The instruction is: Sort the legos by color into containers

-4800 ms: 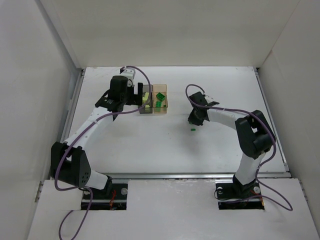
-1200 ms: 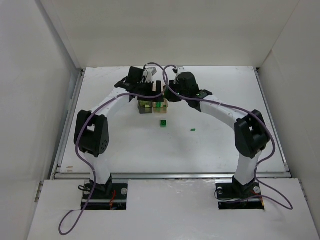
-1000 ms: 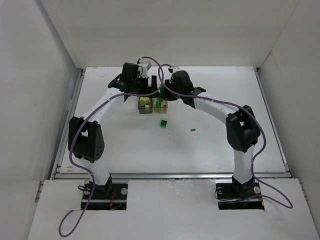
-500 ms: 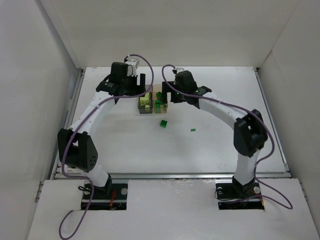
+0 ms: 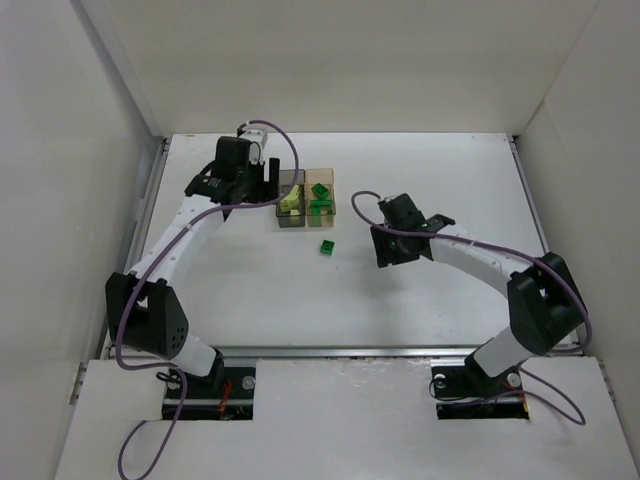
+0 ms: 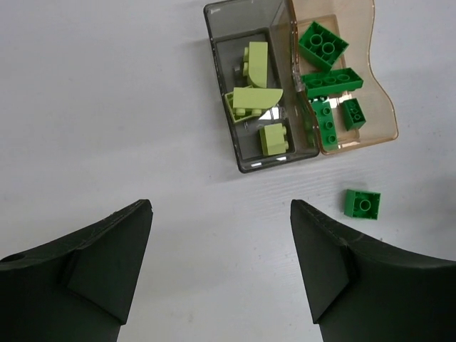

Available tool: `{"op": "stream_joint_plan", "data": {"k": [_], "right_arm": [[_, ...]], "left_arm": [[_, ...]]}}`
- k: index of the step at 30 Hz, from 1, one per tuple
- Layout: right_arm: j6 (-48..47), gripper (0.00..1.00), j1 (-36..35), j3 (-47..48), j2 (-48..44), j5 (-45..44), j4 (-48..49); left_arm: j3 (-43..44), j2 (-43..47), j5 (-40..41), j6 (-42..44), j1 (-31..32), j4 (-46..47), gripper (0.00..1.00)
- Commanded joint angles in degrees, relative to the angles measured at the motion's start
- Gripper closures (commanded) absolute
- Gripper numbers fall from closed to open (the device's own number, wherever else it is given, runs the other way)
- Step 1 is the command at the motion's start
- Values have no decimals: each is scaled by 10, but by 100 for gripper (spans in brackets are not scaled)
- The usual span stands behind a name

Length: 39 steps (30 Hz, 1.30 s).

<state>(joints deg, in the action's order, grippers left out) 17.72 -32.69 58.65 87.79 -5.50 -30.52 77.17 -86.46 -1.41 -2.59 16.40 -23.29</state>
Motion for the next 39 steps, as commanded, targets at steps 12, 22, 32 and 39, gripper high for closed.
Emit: {"op": "stream_joint_plan", "data": {"k": [12, 22, 32, 39], "right_arm": [[230, 1, 61, 53, 45, -68, -8], [656, 2, 68, -31, -10, 7, 70], [720, 28, 63, -7, 40, -55, 0], [731, 44, 63, -13, 92, -21, 14]], "left_arm": [[-61, 81, 24, -17, -2, 28, 25], [-71, 92, 13, -28, -8, 39, 25], [-91, 103, 8, -28, -8, 49, 25], [-91, 120, 19, -28, -8, 49, 25]]}}
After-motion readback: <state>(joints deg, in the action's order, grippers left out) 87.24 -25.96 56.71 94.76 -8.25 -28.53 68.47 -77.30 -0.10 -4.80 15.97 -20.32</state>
